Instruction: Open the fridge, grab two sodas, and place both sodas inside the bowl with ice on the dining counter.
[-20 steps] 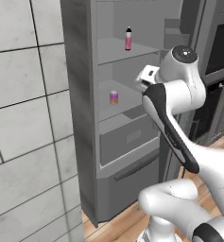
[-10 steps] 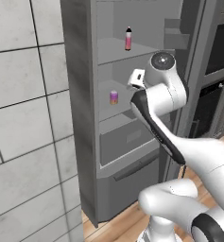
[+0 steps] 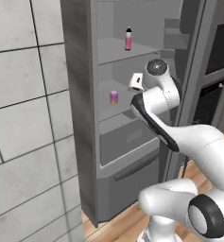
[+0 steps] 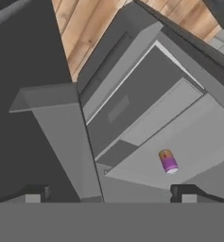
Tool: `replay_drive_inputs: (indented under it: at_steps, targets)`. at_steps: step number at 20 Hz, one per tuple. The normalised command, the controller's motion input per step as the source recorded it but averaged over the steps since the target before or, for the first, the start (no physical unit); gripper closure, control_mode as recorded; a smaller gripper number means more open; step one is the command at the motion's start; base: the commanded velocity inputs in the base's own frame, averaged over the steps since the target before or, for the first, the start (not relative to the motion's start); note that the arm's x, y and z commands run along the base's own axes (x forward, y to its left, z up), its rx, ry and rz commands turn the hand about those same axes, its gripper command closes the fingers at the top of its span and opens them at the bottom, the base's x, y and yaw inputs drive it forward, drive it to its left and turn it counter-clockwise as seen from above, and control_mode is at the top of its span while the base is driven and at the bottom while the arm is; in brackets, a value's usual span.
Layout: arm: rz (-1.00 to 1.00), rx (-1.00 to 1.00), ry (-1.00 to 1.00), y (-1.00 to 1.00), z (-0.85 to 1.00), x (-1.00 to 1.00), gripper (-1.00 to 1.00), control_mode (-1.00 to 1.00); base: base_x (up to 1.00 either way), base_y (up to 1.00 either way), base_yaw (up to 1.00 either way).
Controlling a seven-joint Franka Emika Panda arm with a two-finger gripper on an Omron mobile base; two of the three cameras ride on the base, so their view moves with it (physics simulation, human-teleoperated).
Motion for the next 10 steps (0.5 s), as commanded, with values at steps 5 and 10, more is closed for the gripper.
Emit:
replay_drive_inputs:
  at_steps: [5,10]
  targets:
    - [-0.07,-0.06,0.0,-0.14,-0.19,0.43,-1.0,-1.0,0.0,0.0,0.0]
    - [-0.09,-0.07,-0.01,-0.25,-0.17,0.3,-1.0,-1.0,0.0,0.0,0.0]
